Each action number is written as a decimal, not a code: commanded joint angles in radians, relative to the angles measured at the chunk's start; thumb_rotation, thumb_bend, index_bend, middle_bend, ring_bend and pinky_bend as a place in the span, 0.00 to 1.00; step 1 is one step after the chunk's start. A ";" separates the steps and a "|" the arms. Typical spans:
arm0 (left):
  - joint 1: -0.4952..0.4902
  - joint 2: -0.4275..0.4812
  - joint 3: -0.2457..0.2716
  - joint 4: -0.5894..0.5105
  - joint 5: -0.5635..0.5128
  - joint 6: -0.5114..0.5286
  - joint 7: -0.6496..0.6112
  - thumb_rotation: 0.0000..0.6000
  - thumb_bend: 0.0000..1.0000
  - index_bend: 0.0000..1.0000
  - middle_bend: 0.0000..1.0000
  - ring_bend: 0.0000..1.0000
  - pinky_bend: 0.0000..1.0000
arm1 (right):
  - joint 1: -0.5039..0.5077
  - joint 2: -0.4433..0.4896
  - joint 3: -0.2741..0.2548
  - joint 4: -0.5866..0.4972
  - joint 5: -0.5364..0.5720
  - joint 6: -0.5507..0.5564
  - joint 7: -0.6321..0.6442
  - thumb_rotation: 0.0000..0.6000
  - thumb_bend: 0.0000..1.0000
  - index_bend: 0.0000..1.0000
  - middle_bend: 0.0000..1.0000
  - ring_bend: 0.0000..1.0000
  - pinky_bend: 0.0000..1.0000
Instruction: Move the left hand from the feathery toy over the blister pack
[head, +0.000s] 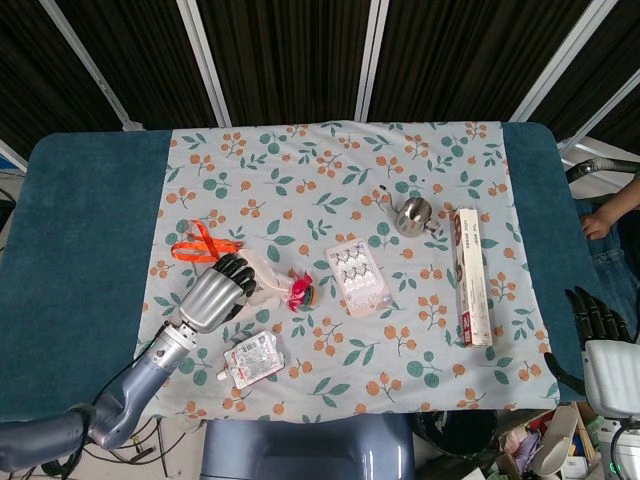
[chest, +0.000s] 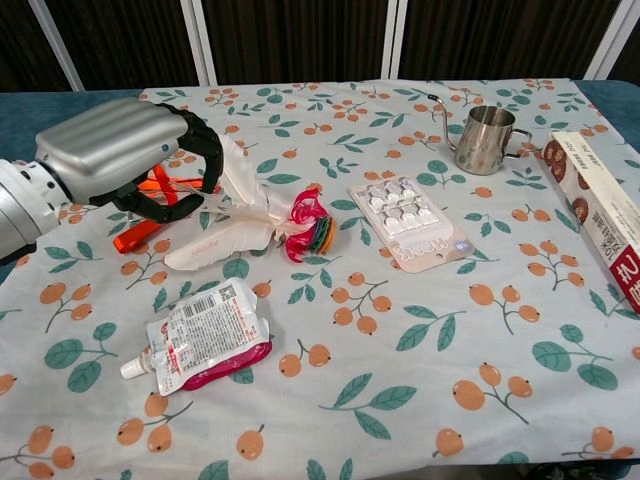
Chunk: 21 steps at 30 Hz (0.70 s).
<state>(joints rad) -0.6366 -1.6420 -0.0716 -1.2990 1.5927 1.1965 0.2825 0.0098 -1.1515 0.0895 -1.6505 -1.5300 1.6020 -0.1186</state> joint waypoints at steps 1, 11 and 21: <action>-0.012 0.007 -0.009 -0.021 0.007 -0.003 0.026 1.00 0.46 0.58 0.37 0.23 0.23 | 0.000 0.000 0.000 0.000 0.000 0.000 0.001 1.00 0.14 0.06 0.05 0.10 0.16; -0.075 0.029 -0.058 -0.110 0.007 -0.054 0.133 1.00 0.46 0.58 0.37 0.23 0.23 | 0.000 -0.001 -0.001 0.000 -0.001 0.000 -0.001 1.00 0.14 0.06 0.05 0.10 0.16; -0.160 0.024 -0.115 -0.194 -0.022 -0.146 0.278 1.00 0.46 0.58 0.37 0.23 0.23 | 0.001 -0.002 -0.001 0.000 -0.001 -0.001 -0.002 1.00 0.14 0.06 0.05 0.10 0.16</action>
<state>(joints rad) -0.7816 -1.6153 -0.1768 -1.4780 1.5799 1.0681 0.5401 0.0103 -1.1539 0.0884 -1.6507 -1.5314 1.6013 -0.1206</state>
